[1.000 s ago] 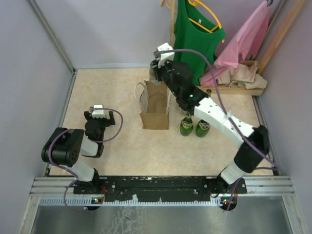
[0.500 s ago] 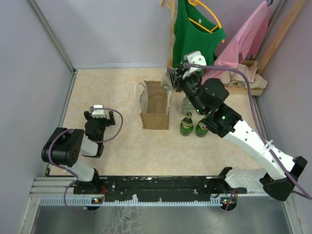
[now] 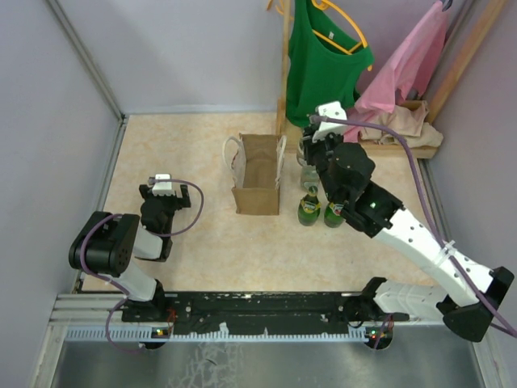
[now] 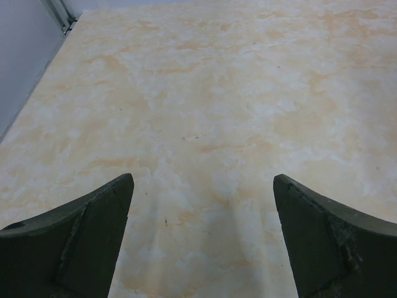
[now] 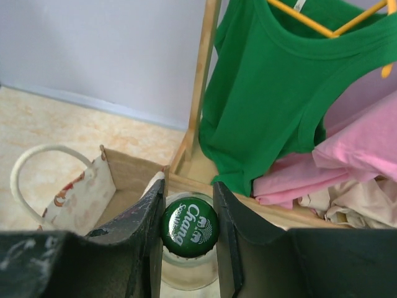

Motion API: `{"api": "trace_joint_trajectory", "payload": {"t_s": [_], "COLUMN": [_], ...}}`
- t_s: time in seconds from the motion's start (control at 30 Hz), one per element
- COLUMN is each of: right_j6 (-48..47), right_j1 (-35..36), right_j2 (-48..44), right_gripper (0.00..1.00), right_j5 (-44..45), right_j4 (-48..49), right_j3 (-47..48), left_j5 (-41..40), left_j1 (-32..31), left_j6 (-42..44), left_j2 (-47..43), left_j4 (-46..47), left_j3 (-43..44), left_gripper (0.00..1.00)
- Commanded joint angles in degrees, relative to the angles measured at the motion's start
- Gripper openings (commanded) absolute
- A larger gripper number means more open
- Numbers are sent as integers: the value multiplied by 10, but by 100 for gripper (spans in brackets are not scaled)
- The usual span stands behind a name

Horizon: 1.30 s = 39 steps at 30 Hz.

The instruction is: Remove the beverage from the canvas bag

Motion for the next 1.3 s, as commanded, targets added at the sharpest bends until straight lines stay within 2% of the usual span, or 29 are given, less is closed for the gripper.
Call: {"api": "trace_joint_trajectory", "payload": {"t_s": [0.0,0.27,0.5,0.9,1.27], "right_j6": [-19,-27,12,83,122], "right_j1": [4,0,-27,-64,-69], "right_j2": [8,84,128,173,220], "right_gripper": [0,0,0,0,0], "right_j5": [14,4,-16,-89,-159], "right_j4": [124,145,145,178,212], "right_j3": [0,13,-4,-52,-50], "left_j5": [6,6,5,5,6], "left_j1": [3,3,3,2,3], "left_j6": [-5,-5,-4,-4,-5], "left_j2": [0,0,0,-1,-1], "left_j4": [7,7,7,6,7], "left_j3": [7,7,7,7,7], "left_gripper": [100,100,100,100,100]}}
